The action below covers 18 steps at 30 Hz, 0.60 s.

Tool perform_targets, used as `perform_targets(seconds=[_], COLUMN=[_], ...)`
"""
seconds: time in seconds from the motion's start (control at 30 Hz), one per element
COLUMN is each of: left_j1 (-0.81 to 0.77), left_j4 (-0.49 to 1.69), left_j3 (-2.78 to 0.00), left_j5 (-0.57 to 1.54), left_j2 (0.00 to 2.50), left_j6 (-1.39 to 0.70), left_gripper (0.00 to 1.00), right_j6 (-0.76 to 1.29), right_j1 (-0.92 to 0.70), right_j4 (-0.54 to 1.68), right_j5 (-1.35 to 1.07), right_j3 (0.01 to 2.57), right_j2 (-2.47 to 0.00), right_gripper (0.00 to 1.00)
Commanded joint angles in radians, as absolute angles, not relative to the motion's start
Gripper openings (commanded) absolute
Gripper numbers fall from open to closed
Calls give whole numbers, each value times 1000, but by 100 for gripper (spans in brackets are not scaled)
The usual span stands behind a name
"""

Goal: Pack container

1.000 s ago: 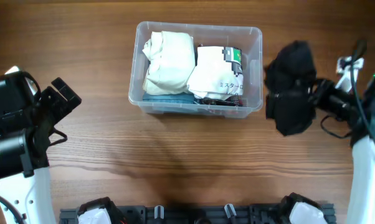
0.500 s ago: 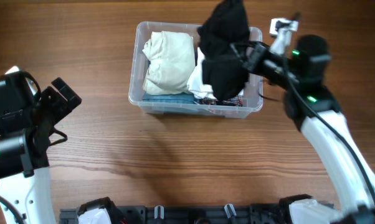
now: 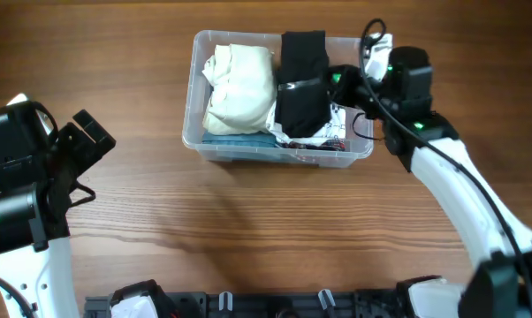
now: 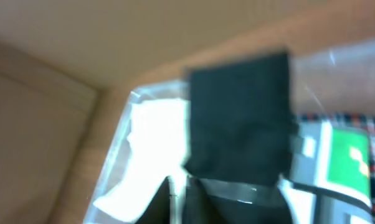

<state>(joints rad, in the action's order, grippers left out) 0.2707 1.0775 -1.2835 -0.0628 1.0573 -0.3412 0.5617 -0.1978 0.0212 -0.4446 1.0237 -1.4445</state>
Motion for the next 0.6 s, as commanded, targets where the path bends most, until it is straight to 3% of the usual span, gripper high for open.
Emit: perform_targets(seconds=[0.0,0.23,0.37,0.57], left_j1=[278,278,278,278], left_j4=[1075,1075,1075,1075], left_j3=[-1283,-1283,-1283,-1283], left_j5=[-73,-73,-73,-73], left_j2=[1056,1056,1057,1057], left_j6=[-321,-321,-321,-321], left_gripper=[100,100,100,100], right_j6=[523,508,703,764], right_j1=[-223,-263,-263,-263], right_j4=[-6,-320,-480,-504], right_j5=[-452,-393,-404,-577], right_j3=[1042,1042,1042,1053], right_j2=[-1378,-1603,-1863,-2091], right_gripper=[4,4,4,4])
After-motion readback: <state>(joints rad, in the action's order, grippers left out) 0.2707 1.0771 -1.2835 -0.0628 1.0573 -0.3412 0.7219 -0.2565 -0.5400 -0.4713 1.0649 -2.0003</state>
